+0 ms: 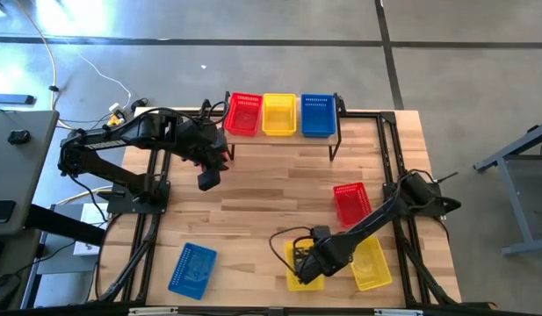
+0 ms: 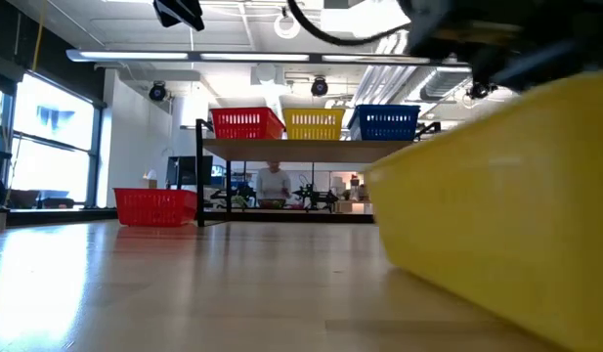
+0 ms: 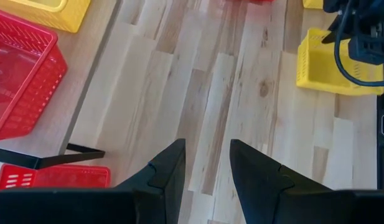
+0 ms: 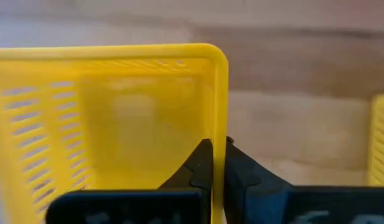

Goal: Stack baskets on shelf by color
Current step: Stack the left yellow bin on the yellow bin on the shelf

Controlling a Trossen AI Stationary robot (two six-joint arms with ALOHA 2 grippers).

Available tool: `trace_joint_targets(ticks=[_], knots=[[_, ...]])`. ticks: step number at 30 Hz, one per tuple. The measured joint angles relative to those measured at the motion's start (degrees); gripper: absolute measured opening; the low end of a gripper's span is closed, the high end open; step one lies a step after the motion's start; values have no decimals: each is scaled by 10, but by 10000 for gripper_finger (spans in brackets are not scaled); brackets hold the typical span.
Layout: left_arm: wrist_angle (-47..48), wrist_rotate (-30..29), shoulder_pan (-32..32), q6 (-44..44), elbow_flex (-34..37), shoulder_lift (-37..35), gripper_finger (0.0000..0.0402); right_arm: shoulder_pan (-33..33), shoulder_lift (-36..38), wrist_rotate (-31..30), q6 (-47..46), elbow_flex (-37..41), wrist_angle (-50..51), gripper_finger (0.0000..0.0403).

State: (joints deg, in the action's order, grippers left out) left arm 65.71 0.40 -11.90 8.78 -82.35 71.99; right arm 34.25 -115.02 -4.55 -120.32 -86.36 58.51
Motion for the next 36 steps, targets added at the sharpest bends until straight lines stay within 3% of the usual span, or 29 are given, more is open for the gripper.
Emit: trace_joint_targets(ticks=[10,14,25,36], knots=[[0,-5,35,-15,0,0,117,-65,1,-126,88,-117,118,1],[0,-42,67,-15,0,0,117,-97,1,-162,141,-156,146,0],[0,-128,161,-15,0,2,117,-179,2,-276,255,-229,158,0],[0,-208,246,-15,0,29,117,-228,2,-325,312,-246,129,0]])
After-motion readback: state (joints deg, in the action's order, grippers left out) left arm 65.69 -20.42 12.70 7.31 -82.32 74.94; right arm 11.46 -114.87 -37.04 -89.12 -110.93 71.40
